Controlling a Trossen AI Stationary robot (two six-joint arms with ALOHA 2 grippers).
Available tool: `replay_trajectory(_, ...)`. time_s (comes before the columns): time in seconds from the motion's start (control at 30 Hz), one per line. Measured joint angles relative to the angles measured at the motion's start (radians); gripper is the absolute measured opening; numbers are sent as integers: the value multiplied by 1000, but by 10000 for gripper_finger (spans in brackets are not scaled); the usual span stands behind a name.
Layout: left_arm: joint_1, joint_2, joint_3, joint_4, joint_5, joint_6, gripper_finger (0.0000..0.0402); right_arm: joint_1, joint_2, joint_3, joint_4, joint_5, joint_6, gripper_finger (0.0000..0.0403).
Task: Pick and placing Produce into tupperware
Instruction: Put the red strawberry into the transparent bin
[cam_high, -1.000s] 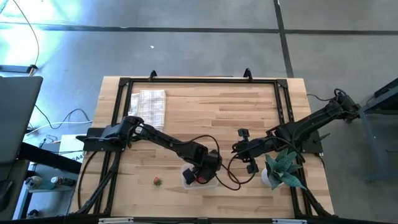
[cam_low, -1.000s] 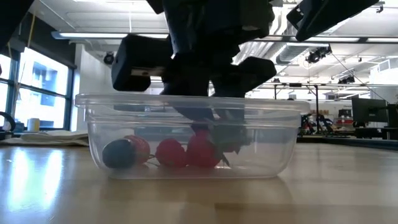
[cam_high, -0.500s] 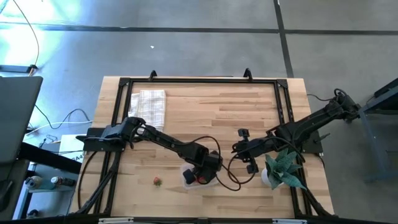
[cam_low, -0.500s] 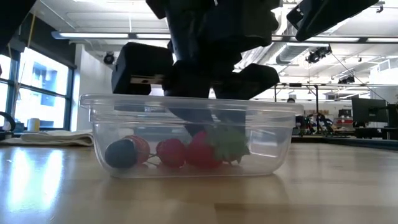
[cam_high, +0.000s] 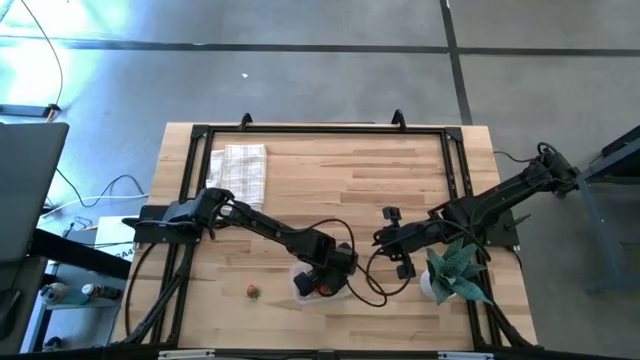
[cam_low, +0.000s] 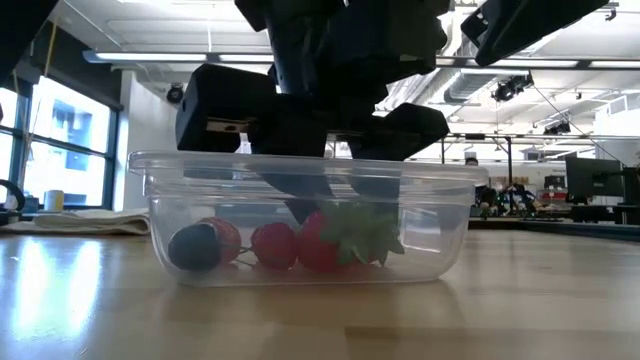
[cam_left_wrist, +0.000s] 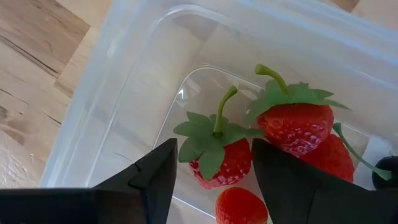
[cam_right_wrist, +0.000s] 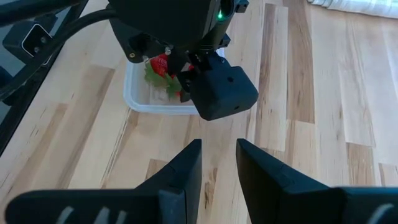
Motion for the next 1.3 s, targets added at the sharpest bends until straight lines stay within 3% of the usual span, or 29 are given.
replay_trajectory(0.53, 0, -105, 0, -110, 21, -3, 144, 0, 0, 0, 0, 0, 0, 90)
replay_trajectory(1.3, -5, -318, 0, -631, 18, -107, 138, 0, 0, 0, 0, 0, 0, 90)
